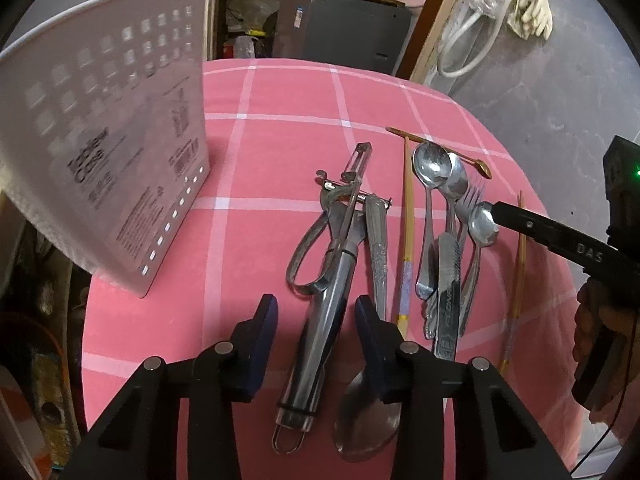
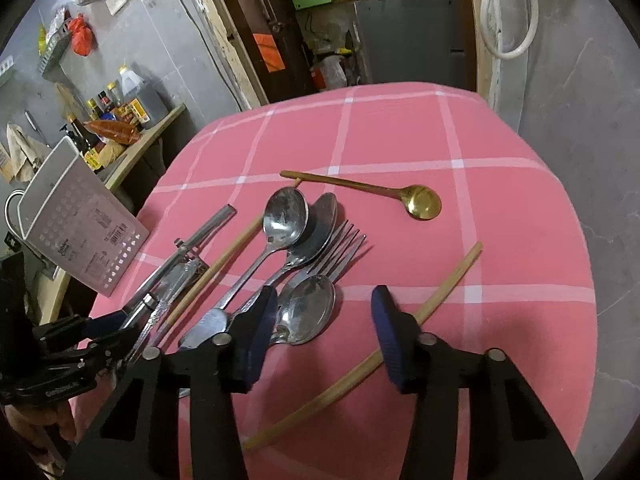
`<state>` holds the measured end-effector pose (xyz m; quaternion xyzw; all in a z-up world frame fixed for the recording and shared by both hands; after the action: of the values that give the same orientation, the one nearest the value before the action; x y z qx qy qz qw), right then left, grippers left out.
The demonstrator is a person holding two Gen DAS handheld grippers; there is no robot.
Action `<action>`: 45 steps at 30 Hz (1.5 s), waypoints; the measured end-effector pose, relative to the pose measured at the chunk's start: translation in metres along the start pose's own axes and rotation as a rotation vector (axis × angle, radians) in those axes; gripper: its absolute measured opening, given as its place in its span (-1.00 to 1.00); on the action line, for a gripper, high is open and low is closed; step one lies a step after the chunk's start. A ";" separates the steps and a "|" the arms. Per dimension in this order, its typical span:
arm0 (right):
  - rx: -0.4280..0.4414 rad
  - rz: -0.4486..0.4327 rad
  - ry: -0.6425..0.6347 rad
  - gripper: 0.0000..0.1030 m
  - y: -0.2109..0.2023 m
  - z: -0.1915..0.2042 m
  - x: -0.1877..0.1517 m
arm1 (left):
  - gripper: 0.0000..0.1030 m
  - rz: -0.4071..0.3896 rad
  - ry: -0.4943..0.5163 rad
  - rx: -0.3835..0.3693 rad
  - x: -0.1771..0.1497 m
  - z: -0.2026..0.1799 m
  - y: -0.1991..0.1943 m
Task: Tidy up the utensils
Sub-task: 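Grasp the metal peeler handle with the left tool while the right tool grasps a spoon, then lift the peeler with the left tool while the right tool lifts the spoon toward the basket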
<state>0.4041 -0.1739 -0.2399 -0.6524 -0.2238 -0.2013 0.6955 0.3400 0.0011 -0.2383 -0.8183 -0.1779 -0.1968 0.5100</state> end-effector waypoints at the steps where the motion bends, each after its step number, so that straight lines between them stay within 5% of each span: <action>1: -0.002 0.004 -0.004 -0.27 0.003 0.000 0.001 | -0.27 0.013 0.005 0.003 0.001 0.000 0.002; 8: 0.020 0.062 0.017 -0.68 0.011 0.002 -0.006 | -0.43 0.106 0.049 0.045 0.008 -0.004 0.009; 9: 0.029 0.072 0.026 -0.72 0.012 0.003 -0.008 | -0.58 0.123 0.051 0.039 0.008 -0.005 0.009; 13: 0.061 0.104 0.060 -0.91 0.013 0.006 -0.013 | -0.61 0.178 -0.032 -0.032 0.007 -0.005 0.008; 19: 0.121 0.109 0.117 -0.95 0.000 0.015 -0.022 | -0.65 0.223 -0.191 -0.160 -0.008 -0.004 -0.004; 33: 0.075 0.029 0.110 -0.96 -0.059 0.020 -0.032 | -0.65 0.347 -0.200 -0.243 -0.018 -0.008 0.004; 45: -0.022 -0.071 0.128 -0.96 -0.113 0.008 -0.037 | -0.67 0.325 -0.198 -0.386 -0.029 -0.029 -0.044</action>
<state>0.3084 -0.1745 -0.1680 -0.6375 -0.1996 -0.2693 0.6937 0.2889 -0.0091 -0.2078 -0.9334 -0.0526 -0.0616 0.3495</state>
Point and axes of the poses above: each gripper's, at about its wrist camera, not at the fingertips, and y roughly the way its jaws point, z to its left, x to its top, the point moved 8 cm from there along y, roughly the way its jaws point, and after that the axes turned 15 degrees about -x, right-handed, at the moved point
